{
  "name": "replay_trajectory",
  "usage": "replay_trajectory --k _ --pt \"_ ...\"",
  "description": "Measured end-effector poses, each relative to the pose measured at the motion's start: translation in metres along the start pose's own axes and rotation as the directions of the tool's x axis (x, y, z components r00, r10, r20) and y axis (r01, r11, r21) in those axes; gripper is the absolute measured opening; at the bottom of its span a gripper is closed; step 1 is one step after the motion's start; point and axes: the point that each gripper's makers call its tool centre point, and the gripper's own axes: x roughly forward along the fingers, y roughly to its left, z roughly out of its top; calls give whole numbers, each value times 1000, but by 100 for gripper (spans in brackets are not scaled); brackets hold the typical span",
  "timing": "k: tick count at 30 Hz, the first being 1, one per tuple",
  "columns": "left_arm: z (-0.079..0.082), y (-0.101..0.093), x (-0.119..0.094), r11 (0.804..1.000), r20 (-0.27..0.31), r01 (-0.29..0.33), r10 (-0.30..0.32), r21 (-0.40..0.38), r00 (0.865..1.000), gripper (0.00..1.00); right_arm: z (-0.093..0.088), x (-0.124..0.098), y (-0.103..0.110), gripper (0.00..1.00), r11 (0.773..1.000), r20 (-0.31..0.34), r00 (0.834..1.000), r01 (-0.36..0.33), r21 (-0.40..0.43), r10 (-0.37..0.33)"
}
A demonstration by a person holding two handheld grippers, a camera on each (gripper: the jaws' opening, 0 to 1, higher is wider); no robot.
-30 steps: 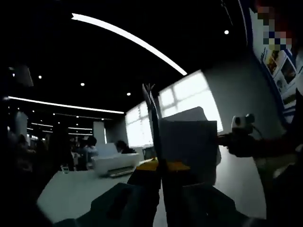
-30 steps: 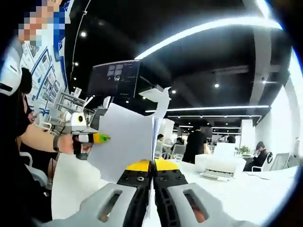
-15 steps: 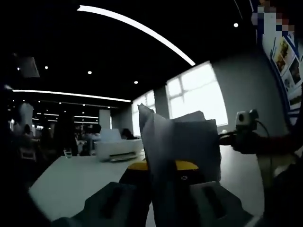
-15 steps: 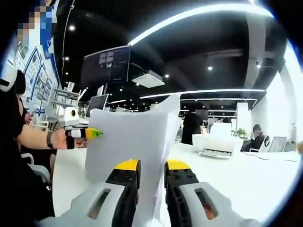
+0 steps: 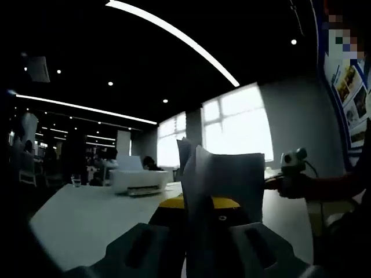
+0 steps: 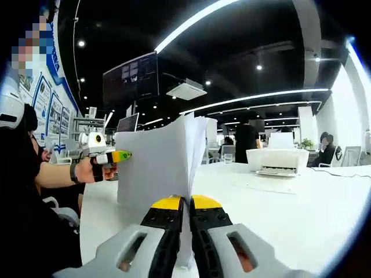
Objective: Organize the stack of printing papers by aligning and flattening the scattered papers on the table
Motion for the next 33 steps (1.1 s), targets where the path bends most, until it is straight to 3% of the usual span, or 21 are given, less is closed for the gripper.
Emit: replay_trajectory --k 7,12,18,20,25,28,33 --pt "5 0 3 1000 0 14 -14 7 1000 8 6 1 13 0 993 -18 999 31 -112 -33" --pt "-10 5 -3 999 -31 20 -21 -42 999 13 4 -2 10 0 993 -20 998 59 -98 -61" --pt "-19 4 -19 998 -49 48 -51 -49 997 16 4 -7 9 0 994 -22 997 72 -84 -74" --pt "-15 0 -21 993 -27 93 -95 -78 995 15 4 -8 9 0 994 -23 997 71 -86 -73" --pt "-15 -1 -19 987 -20 132 -135 -88 991 7 3 -10 6 0 994 -18 997 68 -83 -69" --pt "-15 -1 -17 985 -22 125 -129 -116 991 6 3 -11 0 0 995 -16 997 72 -73 -73" --pt "-12 6 -5 987 -74 75 -86 -143 993 6 9 -11 -8 0 993 -48 994 96 -62 -99"
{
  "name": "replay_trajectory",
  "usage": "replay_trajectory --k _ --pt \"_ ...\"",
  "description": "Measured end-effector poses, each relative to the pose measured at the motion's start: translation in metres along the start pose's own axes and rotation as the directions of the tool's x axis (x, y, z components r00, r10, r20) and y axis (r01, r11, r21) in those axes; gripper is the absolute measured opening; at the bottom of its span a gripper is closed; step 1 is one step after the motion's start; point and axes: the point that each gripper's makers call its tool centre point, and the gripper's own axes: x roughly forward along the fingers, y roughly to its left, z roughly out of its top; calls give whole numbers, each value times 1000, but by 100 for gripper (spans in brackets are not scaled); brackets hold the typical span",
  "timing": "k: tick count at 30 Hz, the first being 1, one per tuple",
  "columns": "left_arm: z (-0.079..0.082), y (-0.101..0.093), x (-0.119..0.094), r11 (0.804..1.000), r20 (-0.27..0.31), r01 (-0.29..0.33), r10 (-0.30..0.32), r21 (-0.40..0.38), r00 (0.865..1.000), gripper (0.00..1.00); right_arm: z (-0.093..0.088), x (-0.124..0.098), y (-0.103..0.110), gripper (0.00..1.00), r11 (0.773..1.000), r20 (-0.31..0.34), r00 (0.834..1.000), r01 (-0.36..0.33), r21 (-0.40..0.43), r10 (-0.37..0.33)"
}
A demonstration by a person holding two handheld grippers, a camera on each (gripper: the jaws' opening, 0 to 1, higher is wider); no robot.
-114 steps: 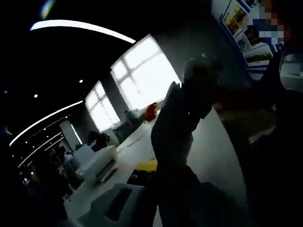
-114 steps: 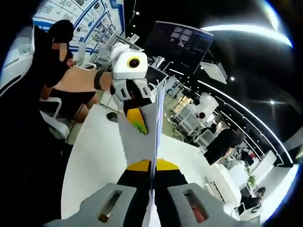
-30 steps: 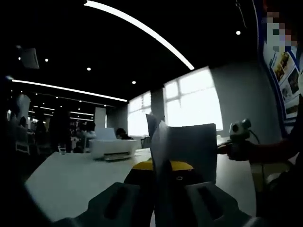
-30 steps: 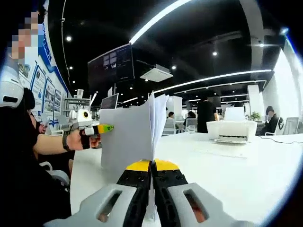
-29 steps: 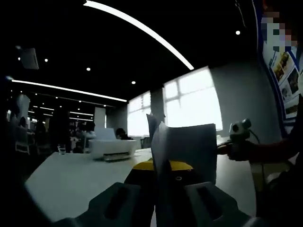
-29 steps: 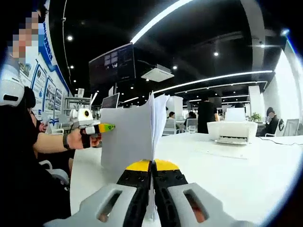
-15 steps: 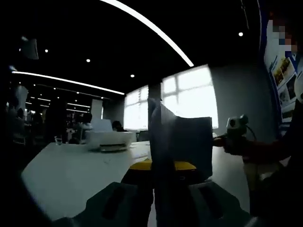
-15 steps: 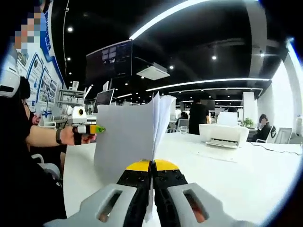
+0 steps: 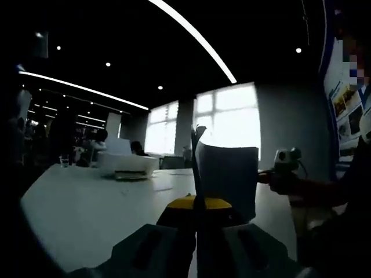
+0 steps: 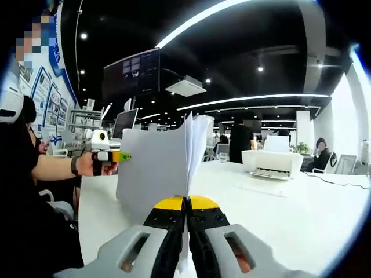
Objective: Organize the stack of printing papers by aligning and flattening the scattered papers on the table
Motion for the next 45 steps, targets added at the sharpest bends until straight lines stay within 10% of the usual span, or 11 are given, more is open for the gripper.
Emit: replay_trajectory --k 14,24,36,45 --pt "9 9 27 988 -72 -35 24 -152 997 6 17 5 -25 0 986 -65 997 46 158 -37" --pt "-10 28 40 958 -186 -86 35 -274 982 6 10 16 -35 0 928 -141 990 70 365 -19" --pt "-41 39 57 922 -218 -135 57 -362 974 6 -20 36 -60 0 934 -226 967 187 304 -120" --pt "-68 49 57 933 -243 -183 109 -309 964 6 -51 48 -70 0 924 -233 958 234 302 -167"
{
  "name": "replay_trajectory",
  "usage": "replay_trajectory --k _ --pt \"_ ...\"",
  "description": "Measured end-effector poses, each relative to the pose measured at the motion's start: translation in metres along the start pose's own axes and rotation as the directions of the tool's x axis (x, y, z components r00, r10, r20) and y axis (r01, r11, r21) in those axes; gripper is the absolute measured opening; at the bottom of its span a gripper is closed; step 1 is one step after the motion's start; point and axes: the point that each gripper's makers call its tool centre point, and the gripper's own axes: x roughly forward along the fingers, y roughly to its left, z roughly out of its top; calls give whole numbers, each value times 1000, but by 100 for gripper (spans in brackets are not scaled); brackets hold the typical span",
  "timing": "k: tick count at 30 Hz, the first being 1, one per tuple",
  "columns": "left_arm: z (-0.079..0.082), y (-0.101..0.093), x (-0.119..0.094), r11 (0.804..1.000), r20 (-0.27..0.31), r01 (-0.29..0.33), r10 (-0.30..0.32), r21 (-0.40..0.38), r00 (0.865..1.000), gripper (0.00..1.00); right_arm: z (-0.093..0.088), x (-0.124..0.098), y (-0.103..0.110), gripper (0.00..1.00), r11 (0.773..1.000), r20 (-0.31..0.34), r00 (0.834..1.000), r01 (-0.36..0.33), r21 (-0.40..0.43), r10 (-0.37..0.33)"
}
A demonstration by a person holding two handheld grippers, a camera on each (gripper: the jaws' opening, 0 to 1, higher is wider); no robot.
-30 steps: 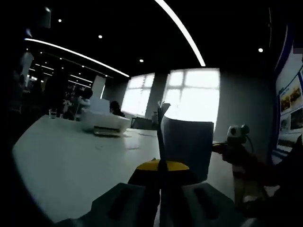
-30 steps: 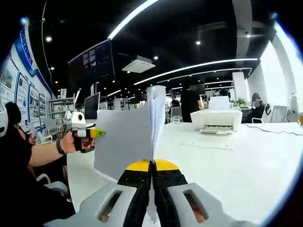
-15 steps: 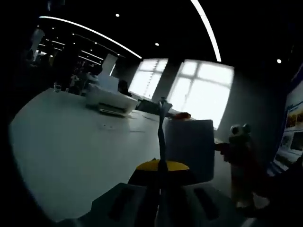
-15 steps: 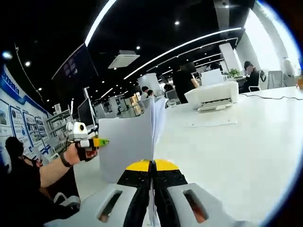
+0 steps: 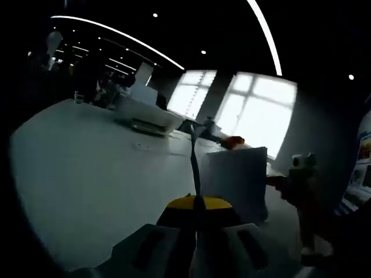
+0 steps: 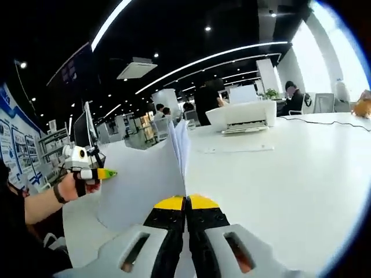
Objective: Organize the stack of printing papers by aligning and flattening the scattered papers on the table
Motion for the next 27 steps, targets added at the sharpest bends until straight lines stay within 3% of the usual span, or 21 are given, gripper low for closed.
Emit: replay_trajectory --k 10,15,25,27 --pt "-24 29 21 990 -35 -95 99 100 995 6 -25 18 -12 0 999 -38 999 37 -16 -38" --pt "-29 40 31 987 -32 -109 113 115 993 6 -35 22 -24 0 998 -41 997 66 -18 -67" --pt "-30 54 33 976 -26 -152 158 158 987 6 -42 27 -25 0 998 0 998 64 -20 -64" --pt "-29 57 34 971 -25 -159 166 180 986 6 -45 26 -26 0 995 6 997 74 -70 -74"
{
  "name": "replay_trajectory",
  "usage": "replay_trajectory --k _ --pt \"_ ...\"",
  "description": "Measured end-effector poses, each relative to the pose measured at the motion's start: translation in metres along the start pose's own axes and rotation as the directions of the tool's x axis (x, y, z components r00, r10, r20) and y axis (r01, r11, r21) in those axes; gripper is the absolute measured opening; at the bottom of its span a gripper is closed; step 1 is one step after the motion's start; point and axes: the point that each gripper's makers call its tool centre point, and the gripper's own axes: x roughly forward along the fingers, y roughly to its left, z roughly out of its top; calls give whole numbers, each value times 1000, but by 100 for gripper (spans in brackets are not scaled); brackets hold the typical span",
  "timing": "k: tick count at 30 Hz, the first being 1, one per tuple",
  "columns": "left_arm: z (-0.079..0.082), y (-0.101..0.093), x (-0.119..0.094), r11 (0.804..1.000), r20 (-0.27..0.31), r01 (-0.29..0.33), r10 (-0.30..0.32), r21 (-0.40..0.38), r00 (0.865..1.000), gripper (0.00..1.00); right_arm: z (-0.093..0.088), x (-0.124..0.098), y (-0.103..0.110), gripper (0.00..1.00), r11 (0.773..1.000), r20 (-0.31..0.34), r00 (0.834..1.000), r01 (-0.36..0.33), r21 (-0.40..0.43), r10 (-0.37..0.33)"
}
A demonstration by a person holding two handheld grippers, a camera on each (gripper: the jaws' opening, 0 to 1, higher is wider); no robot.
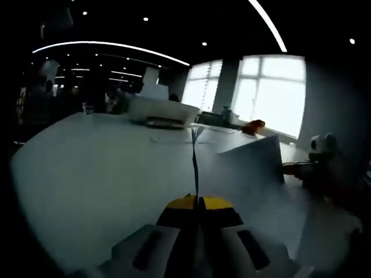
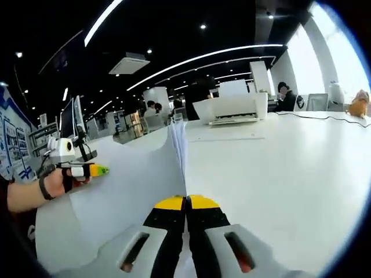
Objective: Organize the stack of printing papers by aligning and flattening the scattered papers on the table
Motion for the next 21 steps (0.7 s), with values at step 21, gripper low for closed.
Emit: replay_trajectory --k 21 --pt "-12 4 6 967 -33 -76 87 245 996 8 -18 11 -17 9 978 -80 989 107 -179 -123"
